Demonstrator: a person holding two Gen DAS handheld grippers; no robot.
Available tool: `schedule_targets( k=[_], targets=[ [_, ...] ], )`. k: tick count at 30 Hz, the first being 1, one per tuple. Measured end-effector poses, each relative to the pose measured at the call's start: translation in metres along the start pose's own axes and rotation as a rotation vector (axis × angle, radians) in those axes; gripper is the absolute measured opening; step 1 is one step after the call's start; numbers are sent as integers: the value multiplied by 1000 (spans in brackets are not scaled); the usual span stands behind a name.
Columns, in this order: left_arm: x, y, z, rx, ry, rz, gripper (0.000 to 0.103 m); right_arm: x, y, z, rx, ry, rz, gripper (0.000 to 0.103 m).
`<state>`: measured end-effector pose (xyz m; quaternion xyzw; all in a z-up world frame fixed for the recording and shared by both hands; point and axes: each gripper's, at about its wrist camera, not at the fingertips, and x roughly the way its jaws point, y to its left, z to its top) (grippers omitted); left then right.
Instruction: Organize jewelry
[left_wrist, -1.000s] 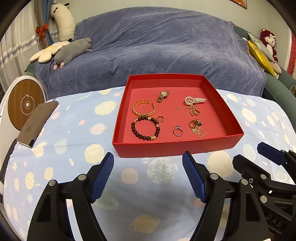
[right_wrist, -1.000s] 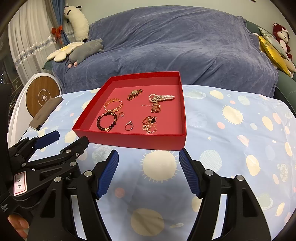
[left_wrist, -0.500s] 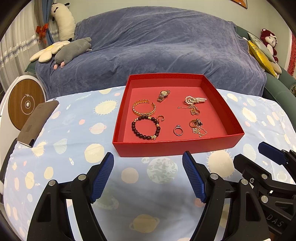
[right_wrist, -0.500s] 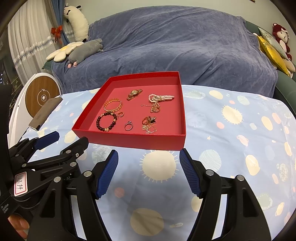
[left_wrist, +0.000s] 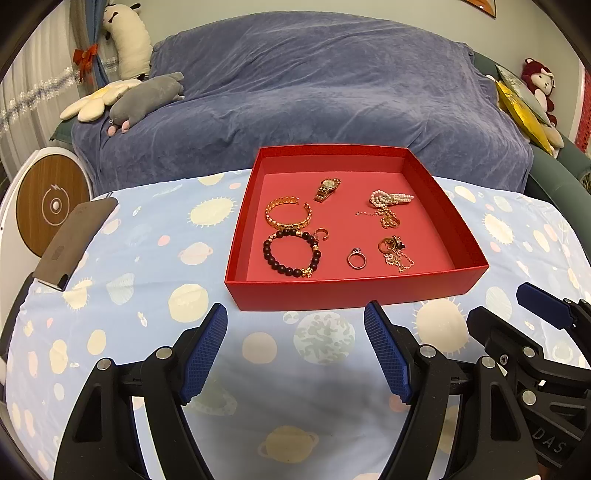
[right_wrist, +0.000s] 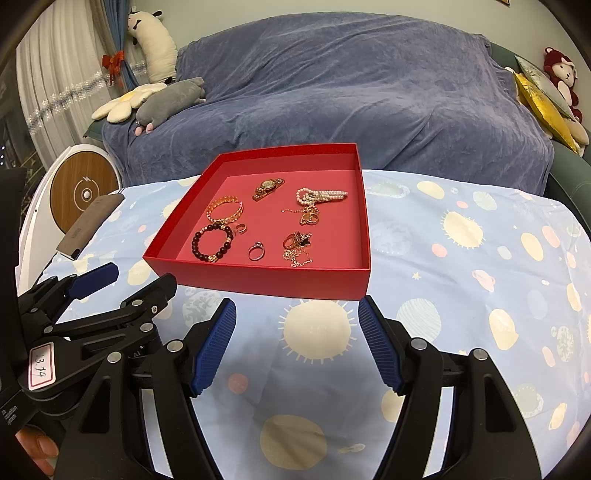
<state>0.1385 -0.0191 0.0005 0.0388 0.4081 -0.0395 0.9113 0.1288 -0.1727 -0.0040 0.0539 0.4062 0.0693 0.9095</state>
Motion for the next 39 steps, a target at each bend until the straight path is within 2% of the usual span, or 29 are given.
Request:
schedule_targets(
  k=[7,10,25,27,30,36,39],
  targets=[
    [-1,3,-5,1,-7,19,74,-1,-3,1,-5,-8,-7,69],
    [-1,3,-4,-8,-3,38,80,-3,-1,0,-8,-10,-7,69],
    [-5,5,-2,-19,4,36,80,-3,-1,1,-10,-11,-8,73],
    [-6,5,-3,-21,-5,56,86,-3,-1,1,-10,-12,-8,73],
    [-9,4,-4,-10,-24,79,88,-4,1,1,-14,-13,-11,73],
    [-7,6,-2,-32,-7,72,89,-4,3,-1,-20,-13,-14,74],
    [-7,5,-2,-25,-13,85,89,-4,5,-1,-35,-16,-25,77]
  ],
)
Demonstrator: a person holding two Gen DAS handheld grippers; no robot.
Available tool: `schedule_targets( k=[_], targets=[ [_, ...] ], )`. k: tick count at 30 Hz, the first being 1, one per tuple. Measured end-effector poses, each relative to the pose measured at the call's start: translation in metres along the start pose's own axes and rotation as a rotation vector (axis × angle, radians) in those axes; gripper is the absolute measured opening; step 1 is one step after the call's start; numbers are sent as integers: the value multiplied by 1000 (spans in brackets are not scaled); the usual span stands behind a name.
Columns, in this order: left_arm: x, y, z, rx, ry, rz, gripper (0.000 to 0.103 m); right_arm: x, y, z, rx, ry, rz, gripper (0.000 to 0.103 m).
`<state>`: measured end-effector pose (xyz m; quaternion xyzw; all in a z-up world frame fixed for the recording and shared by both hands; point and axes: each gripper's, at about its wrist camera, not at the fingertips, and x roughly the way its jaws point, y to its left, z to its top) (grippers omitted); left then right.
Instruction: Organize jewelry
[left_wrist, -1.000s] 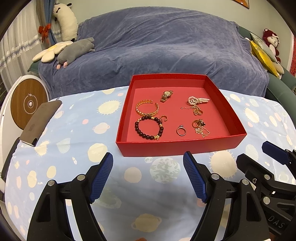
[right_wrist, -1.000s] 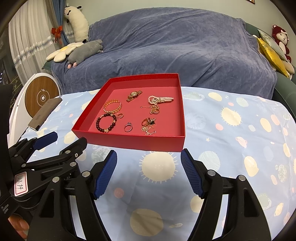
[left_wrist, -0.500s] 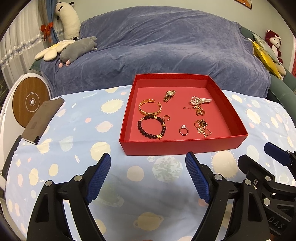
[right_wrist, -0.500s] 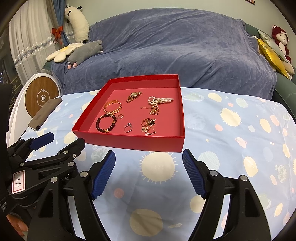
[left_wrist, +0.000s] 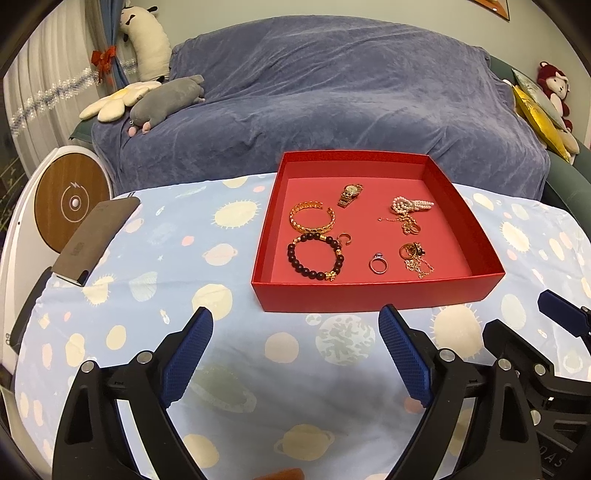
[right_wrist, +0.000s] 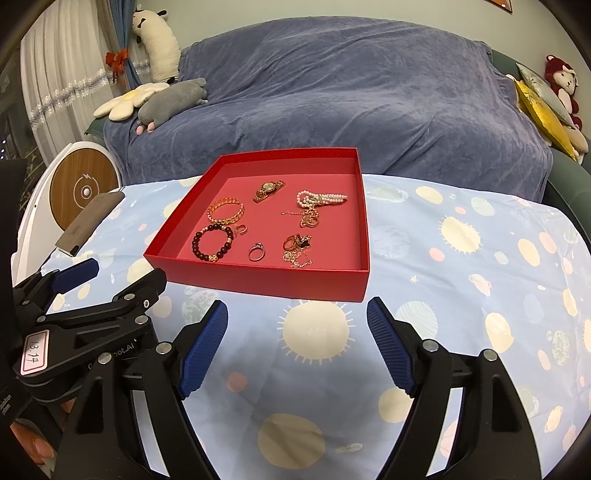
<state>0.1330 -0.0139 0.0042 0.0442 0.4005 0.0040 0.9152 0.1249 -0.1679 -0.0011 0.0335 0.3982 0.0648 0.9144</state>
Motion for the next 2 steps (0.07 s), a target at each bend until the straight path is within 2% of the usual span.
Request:
schedule_targets(
  k=[2],
  targets=[
    [0,0,0,0,0,2,89,-1,1,0,-7,-8,-7,78]
  ],
)
